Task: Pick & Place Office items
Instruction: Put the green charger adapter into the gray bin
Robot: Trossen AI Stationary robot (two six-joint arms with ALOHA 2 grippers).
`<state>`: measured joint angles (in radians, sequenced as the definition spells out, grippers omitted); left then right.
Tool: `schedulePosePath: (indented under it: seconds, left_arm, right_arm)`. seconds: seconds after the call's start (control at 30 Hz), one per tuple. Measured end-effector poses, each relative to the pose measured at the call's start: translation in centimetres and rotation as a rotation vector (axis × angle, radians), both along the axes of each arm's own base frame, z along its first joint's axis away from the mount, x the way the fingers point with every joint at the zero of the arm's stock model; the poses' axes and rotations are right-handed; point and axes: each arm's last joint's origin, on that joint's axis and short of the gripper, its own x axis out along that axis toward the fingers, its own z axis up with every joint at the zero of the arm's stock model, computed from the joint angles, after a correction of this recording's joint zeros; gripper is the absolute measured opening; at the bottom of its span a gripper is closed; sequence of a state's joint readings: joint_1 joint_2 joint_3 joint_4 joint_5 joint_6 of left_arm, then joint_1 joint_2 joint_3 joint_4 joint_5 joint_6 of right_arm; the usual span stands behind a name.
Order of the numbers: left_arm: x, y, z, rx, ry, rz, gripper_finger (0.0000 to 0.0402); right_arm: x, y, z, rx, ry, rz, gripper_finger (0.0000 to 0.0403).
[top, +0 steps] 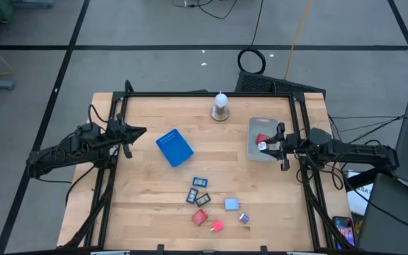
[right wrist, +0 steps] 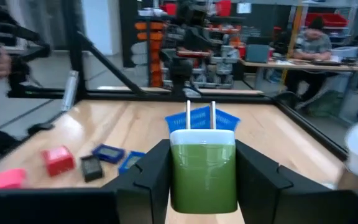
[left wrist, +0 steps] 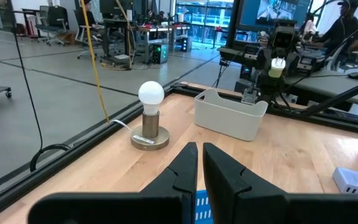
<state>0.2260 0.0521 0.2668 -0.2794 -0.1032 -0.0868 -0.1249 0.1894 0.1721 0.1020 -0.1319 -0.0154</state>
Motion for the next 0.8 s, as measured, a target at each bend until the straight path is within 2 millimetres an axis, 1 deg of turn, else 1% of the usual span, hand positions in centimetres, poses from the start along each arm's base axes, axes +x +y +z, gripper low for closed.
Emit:
schedulePosePath:
  seconds: [0.13,0.27,0.33,0.43,0.5,0.6,0.8]
  left_arm:
    - [0.0,0.0,0.0,0.0,0.0,0.0,0.0026]
    - [0.0,0.0,0.0,0.0,0.0,0.0,0.0026]
    - [0.0,0.0,0.0,0.0,0.0,0.0,0.0026]
    - [0.0,0.0,0.0,0.003,0.001,-0.001,0.0026]
    - [0.0,0.0,0.0,0.003,0.001,0.0,0.0026]
    - [0.0,0.0,0.0,0.003,0.001,0.0,0.0026]
    - [0.0,0.0,0.0,0.001,0.0,0.0,0.0026]
  right_arm:
    - [-0.2,0.0,-0.8,0.006,-0.005,-0.005,0.0129]
    - [-0.2,0.0,-1.0,0.007,-0.004,-0.011,0.0129]
    - [-0.2,-0.2,-1.0,0.003,-0.004,-0.065,0.0129]
    - [-0.1,-0.7,-1.2,-0.032,0.02,-0.239,0.0129]
    - [0.1,-1.0,-1.2,-0.052,0.072,-0.315,0.0129]
    - [0.8,-1.5,-0.6,-0.048,0.174,-0.373,0.0129]
    - [3.1,-3.2,-0.5,0.003,0.549,-0.452,0.0129]
